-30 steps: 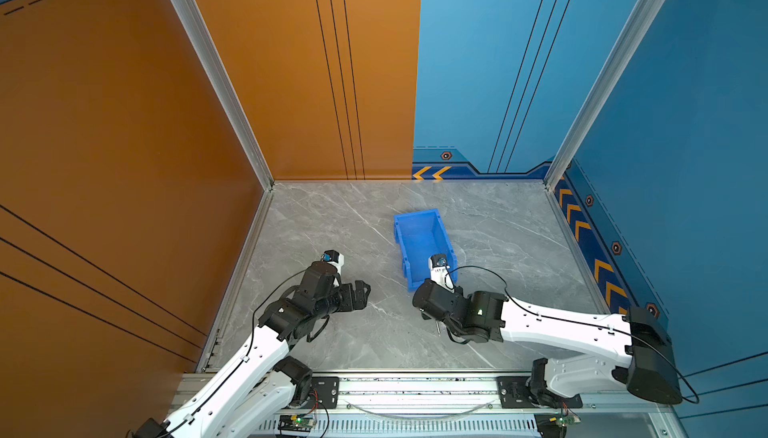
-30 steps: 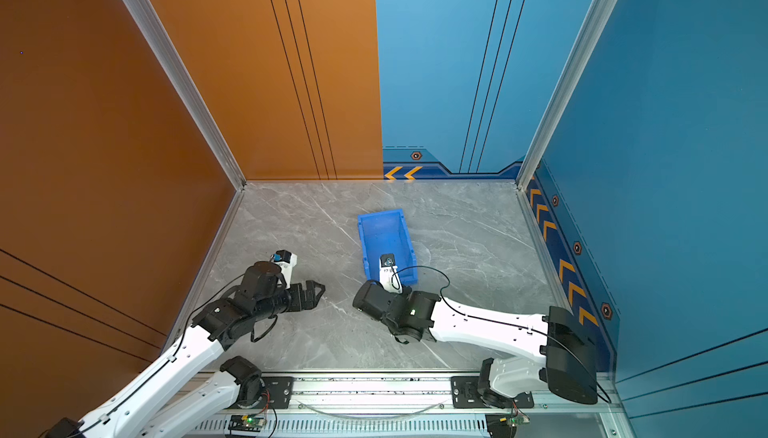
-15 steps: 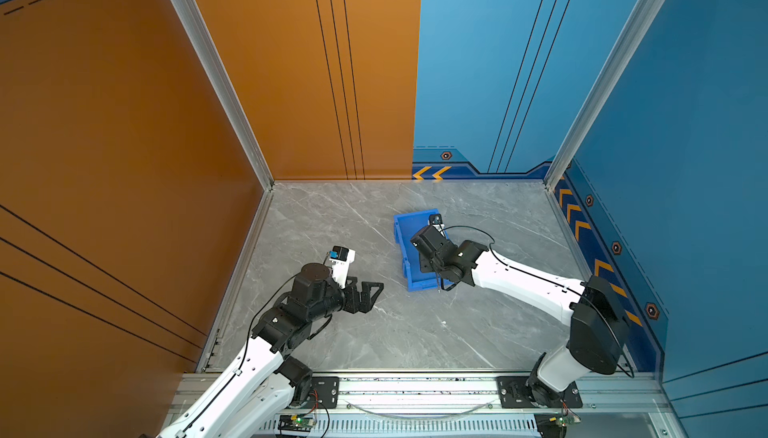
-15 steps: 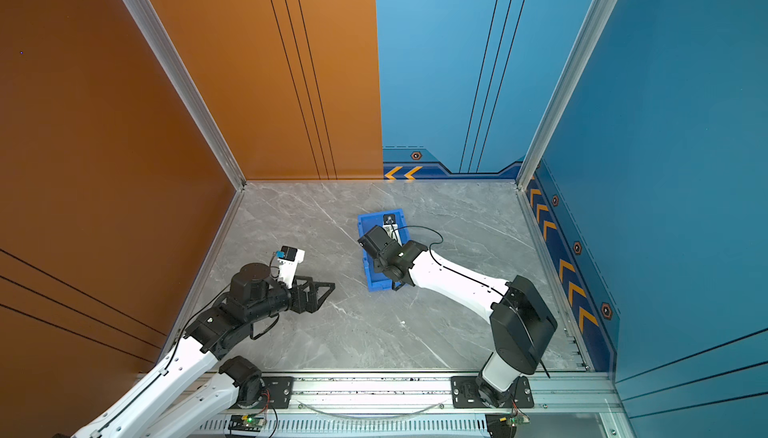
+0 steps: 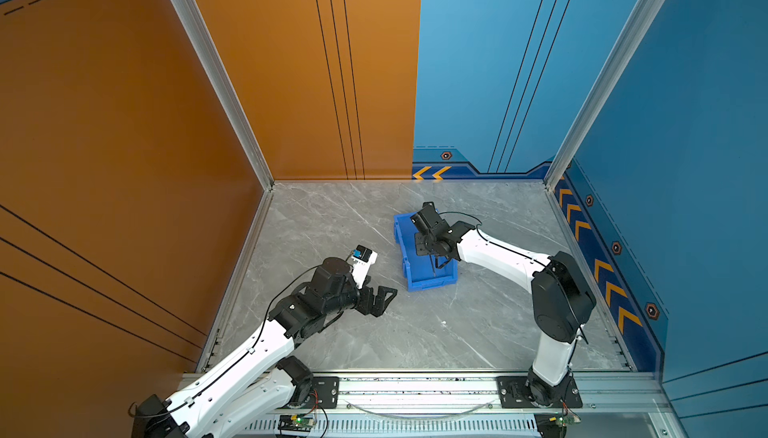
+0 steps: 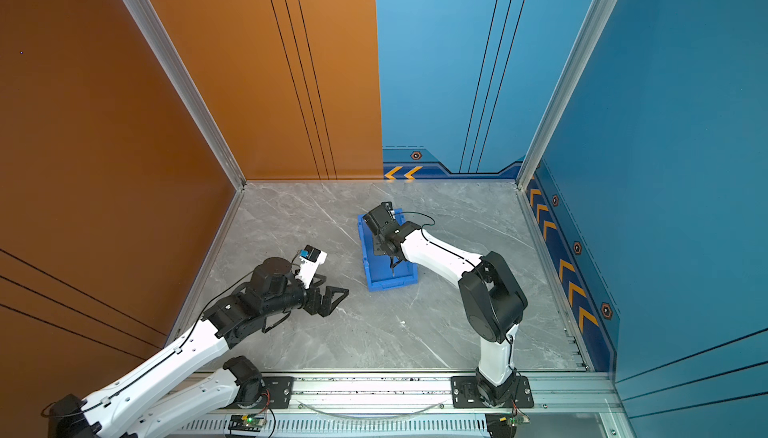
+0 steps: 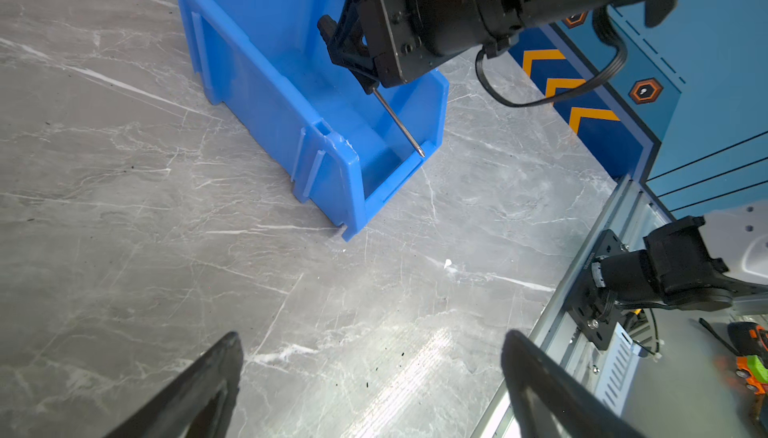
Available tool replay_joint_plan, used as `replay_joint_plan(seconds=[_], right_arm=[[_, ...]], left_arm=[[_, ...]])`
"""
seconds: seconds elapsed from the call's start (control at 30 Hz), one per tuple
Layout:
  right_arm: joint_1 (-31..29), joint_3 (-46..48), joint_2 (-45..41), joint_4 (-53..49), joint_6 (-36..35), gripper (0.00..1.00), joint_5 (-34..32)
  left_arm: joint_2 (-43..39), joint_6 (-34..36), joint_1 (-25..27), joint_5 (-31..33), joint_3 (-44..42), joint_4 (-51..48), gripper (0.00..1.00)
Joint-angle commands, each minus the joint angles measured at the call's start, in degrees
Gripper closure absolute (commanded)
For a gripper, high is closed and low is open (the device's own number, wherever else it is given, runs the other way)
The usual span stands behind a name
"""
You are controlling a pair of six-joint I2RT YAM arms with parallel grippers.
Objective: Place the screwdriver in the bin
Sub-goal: 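Lift the screwdriver with the right gripper and carry it over the blue bin, then lower the screwdriver into the bin and open the right gripper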
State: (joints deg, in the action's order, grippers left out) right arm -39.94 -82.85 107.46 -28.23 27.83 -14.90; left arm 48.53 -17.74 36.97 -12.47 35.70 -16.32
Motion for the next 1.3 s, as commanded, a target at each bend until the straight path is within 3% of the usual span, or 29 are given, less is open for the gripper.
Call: replay_joint_plan(seconds=[0.0,0.8,0.93,1.27], right_arm=[[1.5,-3.5,3.1,0.8,-1.2,0.98,1.5],[3.3,-8.9,16.5,3.0,-0.1,0.96,4.2],[3.4,-8.7,17.3,3.0,0.2,0.93,4.3],[3.1,-7.9,16.8,4.1,0.3,0.74,3.8]], left_arm=[[0.0,1.0,0.9,4.7,1.9,-0.1,0.02],[0.1,2.0,0.6,8.6,3.1,-3.1,0.02],[-0.3,1.8,0.6,9.0,2.8,-3.4,0.02],[-1.7,1.3,0.6,9.7,2.4,-3.8,0.02]])
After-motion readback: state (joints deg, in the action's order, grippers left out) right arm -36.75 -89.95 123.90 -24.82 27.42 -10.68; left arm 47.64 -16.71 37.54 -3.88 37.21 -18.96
